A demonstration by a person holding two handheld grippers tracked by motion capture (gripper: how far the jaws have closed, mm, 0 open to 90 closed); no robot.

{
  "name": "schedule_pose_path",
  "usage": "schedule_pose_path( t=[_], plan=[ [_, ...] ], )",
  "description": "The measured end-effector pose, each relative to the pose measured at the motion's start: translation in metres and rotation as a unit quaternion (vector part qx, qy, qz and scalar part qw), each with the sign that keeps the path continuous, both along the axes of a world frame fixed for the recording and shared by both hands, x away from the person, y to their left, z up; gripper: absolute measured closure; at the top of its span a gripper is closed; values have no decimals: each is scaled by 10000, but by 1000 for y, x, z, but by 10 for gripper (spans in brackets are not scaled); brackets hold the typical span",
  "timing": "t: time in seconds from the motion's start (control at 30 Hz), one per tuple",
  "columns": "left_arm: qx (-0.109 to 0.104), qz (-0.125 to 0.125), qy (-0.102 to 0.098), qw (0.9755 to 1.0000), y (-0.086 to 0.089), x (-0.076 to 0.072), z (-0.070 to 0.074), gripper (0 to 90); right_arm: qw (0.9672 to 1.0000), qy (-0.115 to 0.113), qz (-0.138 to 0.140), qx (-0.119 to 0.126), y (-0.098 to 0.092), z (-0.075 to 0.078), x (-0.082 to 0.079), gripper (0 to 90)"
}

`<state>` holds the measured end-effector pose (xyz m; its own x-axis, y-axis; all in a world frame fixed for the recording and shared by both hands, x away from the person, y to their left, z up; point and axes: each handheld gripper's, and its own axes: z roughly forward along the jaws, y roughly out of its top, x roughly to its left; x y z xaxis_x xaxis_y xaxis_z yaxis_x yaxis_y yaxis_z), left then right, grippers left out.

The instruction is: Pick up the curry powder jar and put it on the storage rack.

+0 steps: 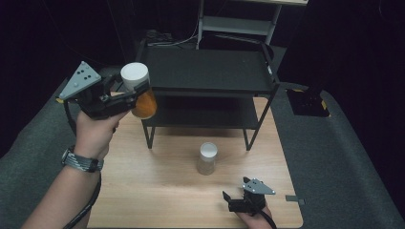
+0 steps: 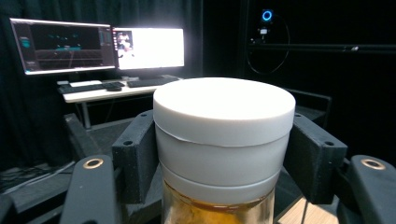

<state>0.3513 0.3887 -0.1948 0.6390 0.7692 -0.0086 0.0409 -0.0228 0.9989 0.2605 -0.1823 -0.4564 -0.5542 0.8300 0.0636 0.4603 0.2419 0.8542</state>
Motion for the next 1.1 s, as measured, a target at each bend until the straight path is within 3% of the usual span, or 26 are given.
schedule_pose_path(
  t=[0.53,0.8,0.93,1.1],
  plan=[
    [205,170,-162,9995,-27,16,25,336,10000,-8,19,-10,0,0,0,0],
    [112,174,-186,9996,-41,28,28,336,10000,-1,20,-10,0,0,0,1],
    [-76,138,-200,9997,-43,36,25,336,10000,-3,20,6,0,0,0,1],
    [-15,246,-271,9993,-52,44,26,336,10000,-30,32,12,-1,-1,-1,1]
  ],
)
